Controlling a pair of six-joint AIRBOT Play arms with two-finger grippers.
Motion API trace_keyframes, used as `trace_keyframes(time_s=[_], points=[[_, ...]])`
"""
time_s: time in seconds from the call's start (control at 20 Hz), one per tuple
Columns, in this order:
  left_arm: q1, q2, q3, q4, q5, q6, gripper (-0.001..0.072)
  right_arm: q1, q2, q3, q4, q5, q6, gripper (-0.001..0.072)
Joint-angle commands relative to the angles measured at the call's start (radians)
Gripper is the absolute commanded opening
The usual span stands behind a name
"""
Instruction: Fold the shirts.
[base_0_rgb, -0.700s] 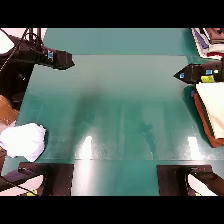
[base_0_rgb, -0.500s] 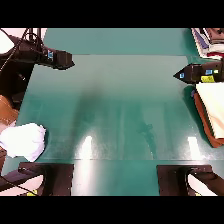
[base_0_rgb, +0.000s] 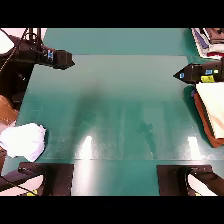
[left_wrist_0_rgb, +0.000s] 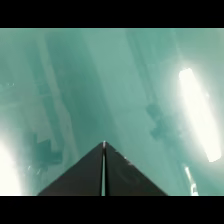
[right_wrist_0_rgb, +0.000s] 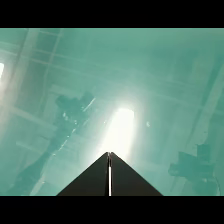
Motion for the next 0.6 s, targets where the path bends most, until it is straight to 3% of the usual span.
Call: trace_keyframes(time_s=[0.0,0.15,0.25,0.35,0.55], points=[[0.0,0.0,0.0,-0.043,0.085,-0.002,0.0024,0.001,0.0,0.0,0.0,0.0,0.0,0.002],[0.0,0.0,0.0,-0.047,0.166,0.002,0.0024,0.001,0.0,0.0,0.0,0.0,0.0,0.002],[0.003,0.004,0.029,-0.019,0.075,0.003,0.0024,0.001,0.0,0.0,0.0,0.0,0.0,0.002],[0.003,0.053,0.031,0.108,-0.052,0.0,0.0023,0.001,0.0,0.0,0.0,0.002,0.0,0.002],[0.003,0.244,-0.114,0.539,-0.269,-0.093,0.0024,-0.002,0.0,0.0,0.0,0.029,0.0,0.002]])
